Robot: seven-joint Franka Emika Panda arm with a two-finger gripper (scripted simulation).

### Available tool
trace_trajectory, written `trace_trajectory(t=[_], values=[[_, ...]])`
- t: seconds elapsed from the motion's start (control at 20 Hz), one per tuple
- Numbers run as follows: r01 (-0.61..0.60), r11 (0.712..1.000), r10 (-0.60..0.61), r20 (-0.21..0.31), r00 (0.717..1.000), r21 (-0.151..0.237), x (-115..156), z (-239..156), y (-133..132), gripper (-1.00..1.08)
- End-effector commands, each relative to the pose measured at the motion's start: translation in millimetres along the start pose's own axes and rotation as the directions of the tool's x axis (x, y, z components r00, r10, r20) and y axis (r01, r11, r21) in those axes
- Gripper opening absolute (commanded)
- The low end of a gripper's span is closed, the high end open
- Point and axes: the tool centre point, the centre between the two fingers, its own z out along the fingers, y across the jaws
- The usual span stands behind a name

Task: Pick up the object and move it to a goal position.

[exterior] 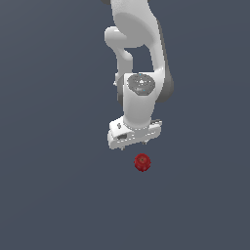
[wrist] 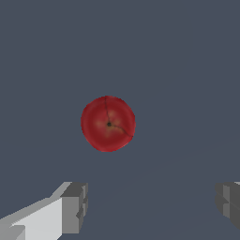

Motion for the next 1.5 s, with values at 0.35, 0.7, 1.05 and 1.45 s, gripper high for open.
trace_trajectory(t=[0.35,0.7,1.05,1.45], values=[[0.286,0.958,-0.286,0.012,0.958,0.015,27.5,28.9,-21.0,1.00],[0.409,0.912,-0.410,0.012,0.912,0.025,39.1,42.7,-30.8,1.00],[0.455,0.890,-0.455,0.011,0.890,0.030,43.4,48.1,-34.6,1.00],[0.453,0.891,-0.453,0.011,0.891,0.030,42.4,62.6,-35.0,1.00]])
